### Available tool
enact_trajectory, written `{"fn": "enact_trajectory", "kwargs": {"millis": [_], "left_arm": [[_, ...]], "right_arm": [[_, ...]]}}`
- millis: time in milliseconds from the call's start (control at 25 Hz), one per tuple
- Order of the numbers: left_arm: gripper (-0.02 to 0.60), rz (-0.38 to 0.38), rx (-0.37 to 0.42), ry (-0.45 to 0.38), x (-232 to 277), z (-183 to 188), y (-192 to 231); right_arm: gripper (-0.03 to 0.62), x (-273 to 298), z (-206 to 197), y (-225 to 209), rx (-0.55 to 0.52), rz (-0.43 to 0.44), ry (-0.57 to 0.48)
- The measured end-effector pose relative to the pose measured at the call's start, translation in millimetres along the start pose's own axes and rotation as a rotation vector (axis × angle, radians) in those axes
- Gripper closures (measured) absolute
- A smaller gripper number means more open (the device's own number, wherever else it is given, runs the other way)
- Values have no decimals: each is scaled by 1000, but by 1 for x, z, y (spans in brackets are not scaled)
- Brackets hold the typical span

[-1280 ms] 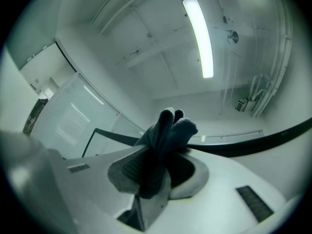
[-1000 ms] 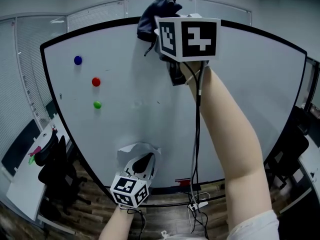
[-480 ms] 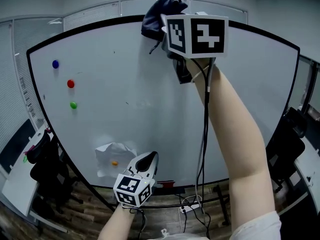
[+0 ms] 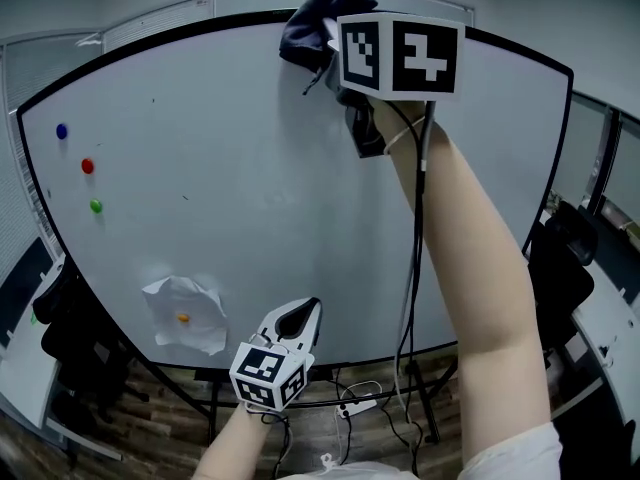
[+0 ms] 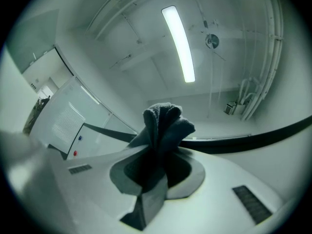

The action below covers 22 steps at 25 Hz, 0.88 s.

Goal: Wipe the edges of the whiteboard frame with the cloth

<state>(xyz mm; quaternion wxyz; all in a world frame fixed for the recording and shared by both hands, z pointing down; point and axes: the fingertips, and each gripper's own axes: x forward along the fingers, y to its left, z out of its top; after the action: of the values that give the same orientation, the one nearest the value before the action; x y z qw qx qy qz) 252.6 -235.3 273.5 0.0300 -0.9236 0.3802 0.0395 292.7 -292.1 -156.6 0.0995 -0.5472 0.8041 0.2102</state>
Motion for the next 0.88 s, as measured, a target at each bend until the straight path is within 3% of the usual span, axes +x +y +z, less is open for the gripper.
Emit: {"fn": "enact_trajectory", "kwargs": {"millis": [440,880], "left_arm": [[563,38,-78,-11,40,-5,-46],[563,-20,-31,21,57,2,-72]], "right_arm": [[536,-22,-1,-47,-5,26,9],[536,-50,-4,-97,-3,-49,27]]}}
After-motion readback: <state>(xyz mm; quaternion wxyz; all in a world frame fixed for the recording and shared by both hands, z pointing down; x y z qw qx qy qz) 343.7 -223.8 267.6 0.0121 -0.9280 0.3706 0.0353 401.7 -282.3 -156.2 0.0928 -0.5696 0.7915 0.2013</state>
